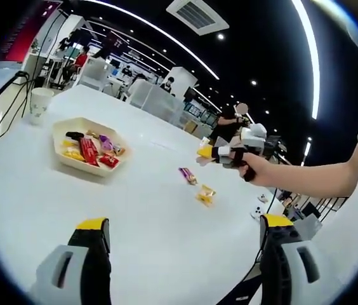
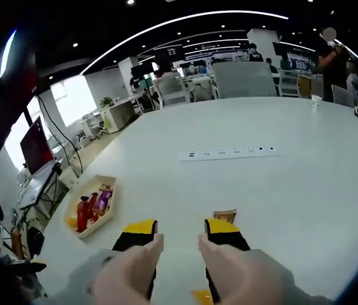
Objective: Place the target food into the container with the food tongs after gripping and lifting it, then release it inside without dropping or visibly crushing the food.
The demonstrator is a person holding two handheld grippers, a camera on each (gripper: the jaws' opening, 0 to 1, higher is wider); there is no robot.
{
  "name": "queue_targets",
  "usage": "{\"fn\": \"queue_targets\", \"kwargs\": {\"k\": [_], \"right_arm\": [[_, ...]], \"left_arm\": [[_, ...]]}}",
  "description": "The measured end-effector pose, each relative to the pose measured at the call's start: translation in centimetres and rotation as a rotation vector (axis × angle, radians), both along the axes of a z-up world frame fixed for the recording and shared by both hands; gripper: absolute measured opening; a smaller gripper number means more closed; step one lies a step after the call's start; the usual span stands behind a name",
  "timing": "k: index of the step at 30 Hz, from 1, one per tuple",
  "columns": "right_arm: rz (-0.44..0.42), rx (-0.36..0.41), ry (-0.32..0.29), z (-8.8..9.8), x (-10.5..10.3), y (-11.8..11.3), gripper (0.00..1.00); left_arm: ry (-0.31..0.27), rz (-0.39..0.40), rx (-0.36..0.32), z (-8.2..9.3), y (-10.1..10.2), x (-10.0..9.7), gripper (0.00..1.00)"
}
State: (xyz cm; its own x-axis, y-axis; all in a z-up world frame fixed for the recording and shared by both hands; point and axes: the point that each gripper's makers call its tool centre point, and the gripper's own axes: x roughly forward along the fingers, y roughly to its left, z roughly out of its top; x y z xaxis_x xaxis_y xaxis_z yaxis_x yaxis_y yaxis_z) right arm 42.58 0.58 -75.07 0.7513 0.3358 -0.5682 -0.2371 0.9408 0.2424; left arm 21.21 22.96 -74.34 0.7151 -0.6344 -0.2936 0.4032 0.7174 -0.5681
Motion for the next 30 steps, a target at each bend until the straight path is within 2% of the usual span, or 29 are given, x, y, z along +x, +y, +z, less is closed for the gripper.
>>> {"fn": "queue_targets", "kwargs": {"k": [9, 30], "right_arm": [[-0.012, -0.025, 0.022, -1.8, 0.2, -0.9, 0.29], [-0.072, -0.136, 0.004, -3.3, 1.5, -2.2, 0.29]], "left_arm": [[0.005, 0.014, -0.021, 0.1, -0.1, 0.7, 0.99], [0.02, 0.033, -0.007, -0.7, -0.3, 1.6, 0.99]]}}
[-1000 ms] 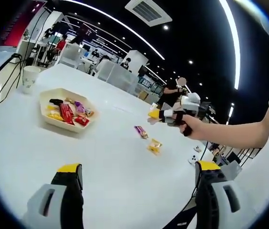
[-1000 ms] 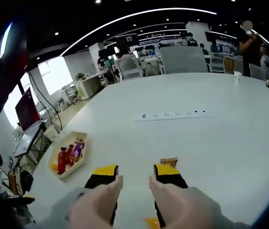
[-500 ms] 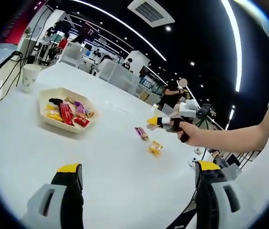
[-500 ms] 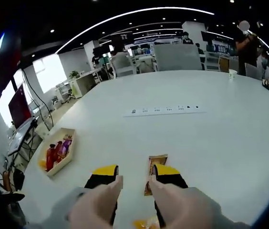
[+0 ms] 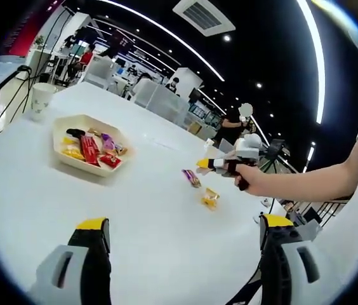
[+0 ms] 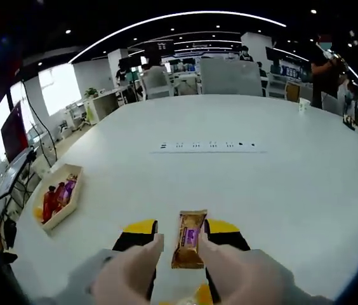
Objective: Place the target food into the container with the food tongs after gripping and lifting it, then release it inside without dropping or visibly crushing the food.
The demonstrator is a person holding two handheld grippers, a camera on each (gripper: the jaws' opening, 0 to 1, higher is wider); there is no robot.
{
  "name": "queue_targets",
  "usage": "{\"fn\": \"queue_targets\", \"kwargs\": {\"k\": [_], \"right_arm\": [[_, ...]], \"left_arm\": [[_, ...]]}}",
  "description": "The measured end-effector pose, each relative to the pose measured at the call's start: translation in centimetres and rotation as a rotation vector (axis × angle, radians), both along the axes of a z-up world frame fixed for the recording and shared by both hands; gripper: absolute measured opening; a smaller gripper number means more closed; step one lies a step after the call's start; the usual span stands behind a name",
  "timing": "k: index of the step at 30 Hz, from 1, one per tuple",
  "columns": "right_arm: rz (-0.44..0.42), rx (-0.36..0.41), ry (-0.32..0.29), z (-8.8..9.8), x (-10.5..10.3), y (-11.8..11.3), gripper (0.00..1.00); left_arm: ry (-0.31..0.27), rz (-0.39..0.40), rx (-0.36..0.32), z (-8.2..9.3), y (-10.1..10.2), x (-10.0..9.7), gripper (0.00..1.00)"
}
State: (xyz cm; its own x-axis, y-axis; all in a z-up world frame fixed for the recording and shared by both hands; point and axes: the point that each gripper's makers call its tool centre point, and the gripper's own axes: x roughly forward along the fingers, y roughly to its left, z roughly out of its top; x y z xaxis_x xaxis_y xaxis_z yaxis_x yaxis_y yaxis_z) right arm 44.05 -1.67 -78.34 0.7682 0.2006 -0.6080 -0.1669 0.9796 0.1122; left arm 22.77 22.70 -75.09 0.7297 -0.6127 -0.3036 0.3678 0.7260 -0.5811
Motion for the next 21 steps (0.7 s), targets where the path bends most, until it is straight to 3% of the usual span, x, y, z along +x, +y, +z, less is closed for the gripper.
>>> {"fn": "queue_targets", "kwargs": {"k": [21], "right_arm": [[-0.006, -0.017, 0.033, -2.1, 1.9, -0.7, 0.29]], "left_arm": [[0.008, -0.009, 0.023, -0.6, -0.6, 0.6, 0.99]]}}
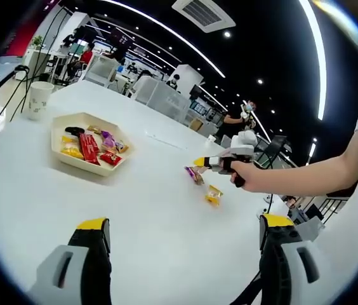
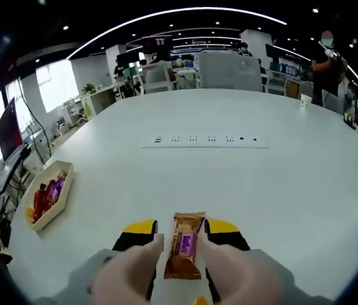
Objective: Place the target food into the container with the food tongs after gripping and lifting it, then release it inside without dropping or visibly crushing the food.
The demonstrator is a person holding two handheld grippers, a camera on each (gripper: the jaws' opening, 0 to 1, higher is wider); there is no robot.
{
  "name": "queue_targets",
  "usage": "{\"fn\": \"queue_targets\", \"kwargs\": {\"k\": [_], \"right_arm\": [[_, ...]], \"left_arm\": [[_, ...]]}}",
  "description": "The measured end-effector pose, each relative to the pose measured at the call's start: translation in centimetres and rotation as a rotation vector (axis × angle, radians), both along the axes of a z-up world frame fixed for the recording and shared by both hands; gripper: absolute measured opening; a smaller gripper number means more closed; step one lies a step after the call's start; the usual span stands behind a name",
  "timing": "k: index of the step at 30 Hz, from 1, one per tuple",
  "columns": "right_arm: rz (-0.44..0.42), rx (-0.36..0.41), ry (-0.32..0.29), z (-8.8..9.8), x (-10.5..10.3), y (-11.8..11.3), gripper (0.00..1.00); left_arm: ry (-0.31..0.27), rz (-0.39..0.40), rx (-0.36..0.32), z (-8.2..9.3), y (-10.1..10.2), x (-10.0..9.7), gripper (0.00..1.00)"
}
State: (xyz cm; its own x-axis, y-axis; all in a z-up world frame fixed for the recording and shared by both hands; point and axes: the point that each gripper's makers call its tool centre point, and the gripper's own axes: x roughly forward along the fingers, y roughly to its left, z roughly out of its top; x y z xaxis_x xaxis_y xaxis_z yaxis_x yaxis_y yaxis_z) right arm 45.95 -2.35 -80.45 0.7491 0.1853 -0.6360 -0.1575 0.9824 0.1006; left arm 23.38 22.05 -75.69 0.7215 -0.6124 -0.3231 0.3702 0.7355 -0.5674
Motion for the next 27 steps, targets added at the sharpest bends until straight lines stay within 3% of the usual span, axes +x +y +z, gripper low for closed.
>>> {"fn": "queue_targets", "kwargs": {"k": [5, 17, 21, 25, 27], "right_arm": [[-0.008, -0.011, 0.014, -1.2, 0.9, -0.7, 0.29], [-0.008, -0.055, 0.044, -3.4, 1.6, -1.4, 0.29], [-0.01, -0.063, 0.045, -3.1, 1.4, -1.2, 0.29], [0.02, -0.088, 0.028, -2.9, 1.1, -1.0, 0.29], [0.081, -0.133, 0.012, -3.1, 1.2, -0.9, 0.28]], "left_arm": [[0.008, -0.028, 0.047, -0.9, -0.1, -0.1, 0.99], [0.004, -0.031, 0.06, -0.8, -0.1, -0.2, 0.99], [0.011, -0.045, 0.069, -1.0, -0.3, -0.4, 0.99], [0.008, -0.052, 0.065, -0.9, -0.5, -0.4, 0.99], [0.01, -0.053, 0.062, -0.9, -0.6, -0.4, 0.99]]}}
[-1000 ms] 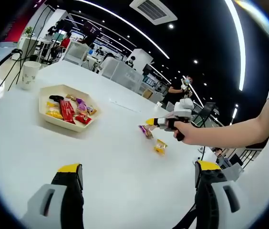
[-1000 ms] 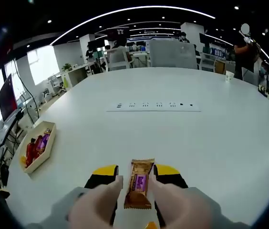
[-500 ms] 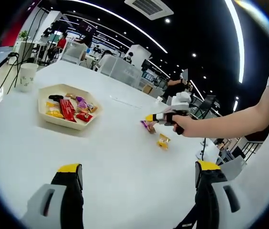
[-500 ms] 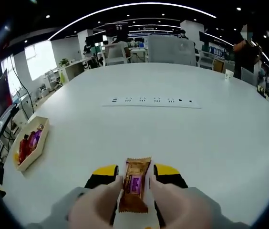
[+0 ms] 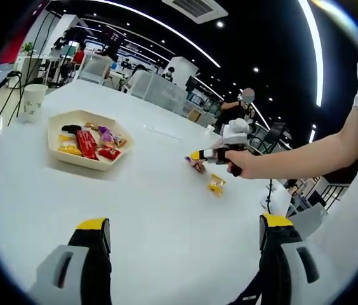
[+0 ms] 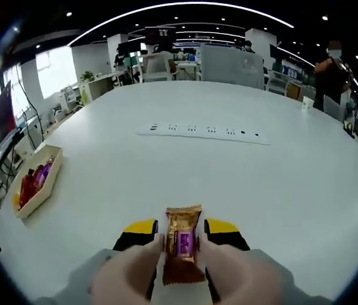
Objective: Place the target food into the container with the food tongs after gripping and lifting it, then release it inside without dropping or visibly crushing the food.
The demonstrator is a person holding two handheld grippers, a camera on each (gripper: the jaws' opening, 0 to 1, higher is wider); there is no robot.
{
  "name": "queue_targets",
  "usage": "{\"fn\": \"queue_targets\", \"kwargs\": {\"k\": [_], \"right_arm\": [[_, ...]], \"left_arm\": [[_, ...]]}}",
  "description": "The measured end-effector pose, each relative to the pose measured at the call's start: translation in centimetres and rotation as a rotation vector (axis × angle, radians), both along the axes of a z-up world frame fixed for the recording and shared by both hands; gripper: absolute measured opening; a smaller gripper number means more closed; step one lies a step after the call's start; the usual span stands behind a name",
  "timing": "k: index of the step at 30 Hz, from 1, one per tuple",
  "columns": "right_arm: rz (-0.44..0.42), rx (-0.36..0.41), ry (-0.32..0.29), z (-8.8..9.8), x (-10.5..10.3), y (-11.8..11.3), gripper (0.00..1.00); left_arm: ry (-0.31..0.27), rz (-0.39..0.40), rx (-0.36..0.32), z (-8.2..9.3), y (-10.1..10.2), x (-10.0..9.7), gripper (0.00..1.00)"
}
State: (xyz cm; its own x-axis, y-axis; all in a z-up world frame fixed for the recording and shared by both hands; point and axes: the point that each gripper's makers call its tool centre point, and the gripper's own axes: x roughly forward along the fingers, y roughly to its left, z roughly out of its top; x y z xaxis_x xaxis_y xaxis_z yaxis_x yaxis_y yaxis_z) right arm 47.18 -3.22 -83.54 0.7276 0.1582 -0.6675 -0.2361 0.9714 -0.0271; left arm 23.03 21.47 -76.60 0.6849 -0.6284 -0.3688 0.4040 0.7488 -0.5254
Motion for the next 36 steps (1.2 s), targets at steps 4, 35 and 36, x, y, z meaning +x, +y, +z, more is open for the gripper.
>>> {"fn": "queue_targets", "kwargs": {"k": [4, 35, 36], "right_arm": [[-0.004, 0.028, -0.02, 0.6, -0.5, 0.2, 0.28], [0.194, -0.089, -0.016, 1.3, -1.4, 2.2, 0.25], [0.211, -0.096, -0.015, 1.2, -1.5, 2.5, 0.25]], "left_arm": [[0.002, -0.005, -0.009, 0.1, -0.3, 0.0, 0.99], [0.008, -0.024, -0.022, 0.5, -0.2, -2.0, 0.97], [0.007, -0.023, -0.024, 0.6, -0.1, -2.1, 0.97]]}}
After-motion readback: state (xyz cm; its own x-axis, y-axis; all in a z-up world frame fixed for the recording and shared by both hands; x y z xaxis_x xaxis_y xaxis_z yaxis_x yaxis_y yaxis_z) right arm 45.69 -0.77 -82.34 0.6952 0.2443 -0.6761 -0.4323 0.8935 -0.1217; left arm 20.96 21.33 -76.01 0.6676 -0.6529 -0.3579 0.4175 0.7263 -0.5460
